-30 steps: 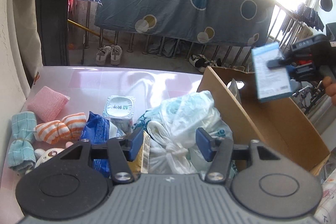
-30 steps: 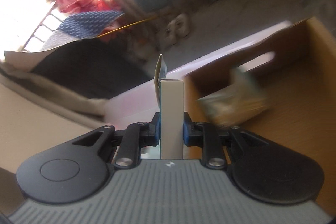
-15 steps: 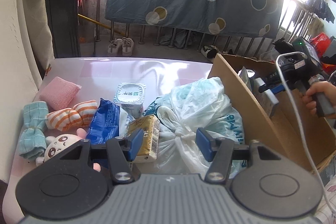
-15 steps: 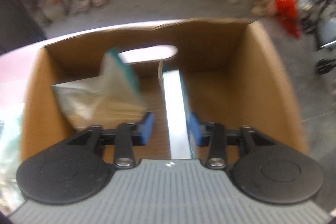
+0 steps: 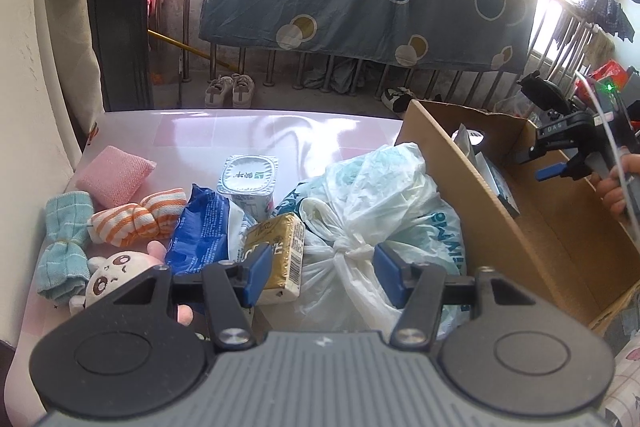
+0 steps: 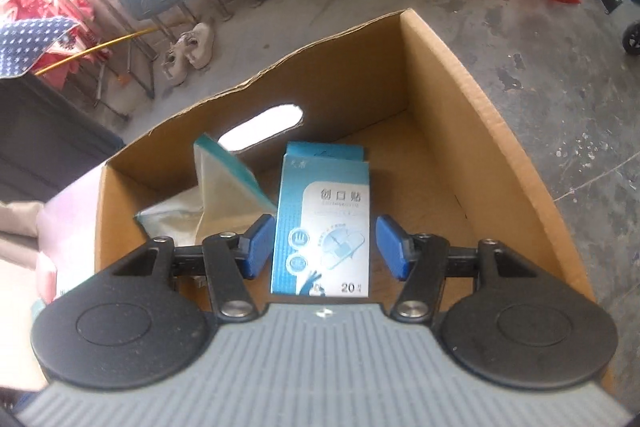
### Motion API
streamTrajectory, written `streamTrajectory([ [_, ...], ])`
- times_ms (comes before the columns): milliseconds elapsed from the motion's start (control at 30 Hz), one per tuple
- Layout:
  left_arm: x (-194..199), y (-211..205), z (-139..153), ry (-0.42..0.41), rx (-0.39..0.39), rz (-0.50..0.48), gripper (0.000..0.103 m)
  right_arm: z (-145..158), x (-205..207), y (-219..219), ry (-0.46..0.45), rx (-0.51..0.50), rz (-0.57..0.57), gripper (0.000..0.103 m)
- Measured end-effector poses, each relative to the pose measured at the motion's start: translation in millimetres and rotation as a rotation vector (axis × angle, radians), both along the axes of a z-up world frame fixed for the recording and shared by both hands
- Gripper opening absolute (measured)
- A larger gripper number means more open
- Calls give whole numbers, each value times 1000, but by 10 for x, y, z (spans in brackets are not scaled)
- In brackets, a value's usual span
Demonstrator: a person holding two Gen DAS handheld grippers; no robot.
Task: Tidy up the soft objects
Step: 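Carry the bandage box with the right gripper and release it into the box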
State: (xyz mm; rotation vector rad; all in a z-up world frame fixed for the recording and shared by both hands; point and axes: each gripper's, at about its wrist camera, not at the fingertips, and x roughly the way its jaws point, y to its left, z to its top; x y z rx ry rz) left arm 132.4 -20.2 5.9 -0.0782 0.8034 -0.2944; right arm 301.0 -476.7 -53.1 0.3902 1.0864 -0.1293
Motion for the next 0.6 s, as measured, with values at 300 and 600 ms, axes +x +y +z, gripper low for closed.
streamTrajectory([
  [300,-59,75,-6,3,-3,16,58,-454,0,445,156,-202,138,55],
  [600,-180,300,-6,-6,8,69,58,-271,-144,523,99,-241,145,55],
])
